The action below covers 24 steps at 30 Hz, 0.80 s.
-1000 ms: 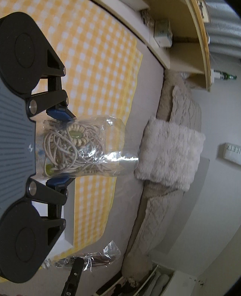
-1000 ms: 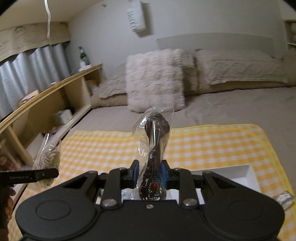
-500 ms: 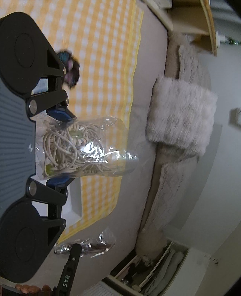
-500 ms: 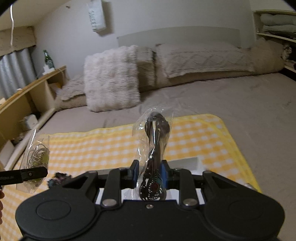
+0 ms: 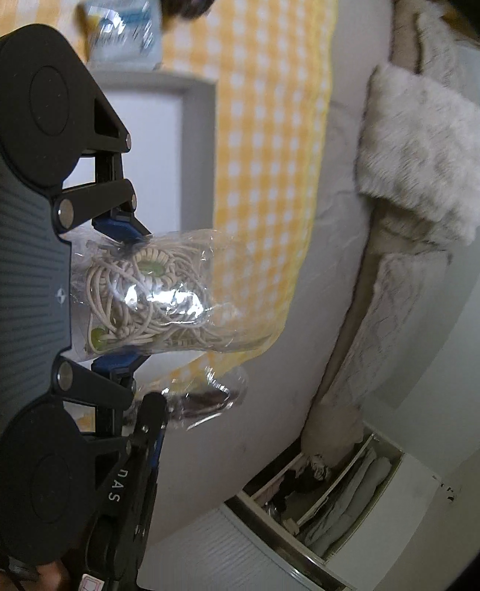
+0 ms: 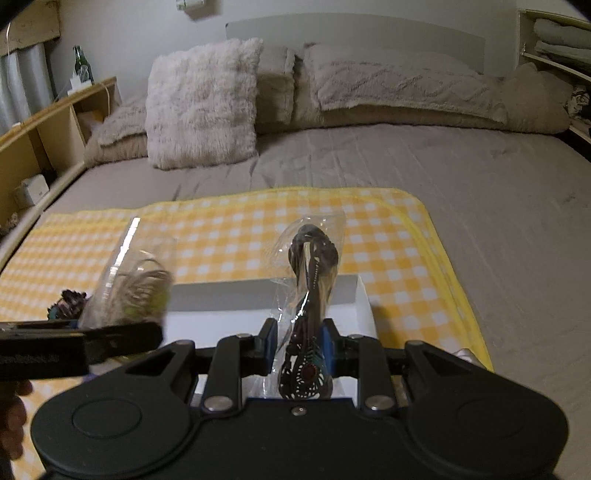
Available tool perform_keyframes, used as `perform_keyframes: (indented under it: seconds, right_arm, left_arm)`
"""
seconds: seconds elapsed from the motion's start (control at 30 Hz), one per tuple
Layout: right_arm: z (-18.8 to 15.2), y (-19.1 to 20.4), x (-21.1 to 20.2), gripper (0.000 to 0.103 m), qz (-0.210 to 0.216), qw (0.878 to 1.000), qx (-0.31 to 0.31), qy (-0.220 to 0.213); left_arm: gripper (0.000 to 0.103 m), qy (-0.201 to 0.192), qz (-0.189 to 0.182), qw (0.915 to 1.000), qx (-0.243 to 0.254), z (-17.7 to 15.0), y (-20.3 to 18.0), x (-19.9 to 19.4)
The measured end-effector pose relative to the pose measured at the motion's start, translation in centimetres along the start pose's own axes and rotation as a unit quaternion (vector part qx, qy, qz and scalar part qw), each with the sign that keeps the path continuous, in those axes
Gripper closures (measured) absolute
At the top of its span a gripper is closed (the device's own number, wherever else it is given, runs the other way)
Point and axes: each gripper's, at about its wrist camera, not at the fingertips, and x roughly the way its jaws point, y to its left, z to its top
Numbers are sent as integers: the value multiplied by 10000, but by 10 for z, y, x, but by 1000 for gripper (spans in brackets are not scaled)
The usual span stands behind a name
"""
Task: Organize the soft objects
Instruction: 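Carry both clear bags over the white box and lower them inside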
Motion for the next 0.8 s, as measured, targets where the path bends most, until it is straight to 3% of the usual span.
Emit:
perform_keyframes:
  seconds: [0.2, 0.47, 0.53, 0.57, 0.67, 0.73, 0.8]
  right_arm:
    - [-3, -6, 10, 77, -66, 9997, -83, 200]
    - [-3, -13, 23, 77, -42, 9993, -148, 333]
    - [-4, -14, 26, 73, -39, 9994, -116, 314]
    - [-4, -14, 28, 59, -67, 9996, -75, 280]
    - [-5, -18, 33, 49, -345, 9988, -2, 357]
    - [-6, -23, 34, 48, -346, 9985, 144, 400]
    - [-6, -28, 34, 48, -346, 9982, 258, 417]
  left_arm:
    - [44, 292, -405, 9967, -640, -12, 7, 39]
    - [40, 364, -541, 9904, -1216, -19, 22, 67]
    - [29, 276, -567, 9880, -1412, -23, 27, 69]
    - [25, 308, -548, 9869, -1484, -24, 30, 72]
    - [27, 491, -483, 9875, -1415, -25, 34, 81]
    - [27, 551, -407, 9893, -1285, -25, 34, 84]
    - [33, 555, -377, 9902, -1222, -25, 34, 86]
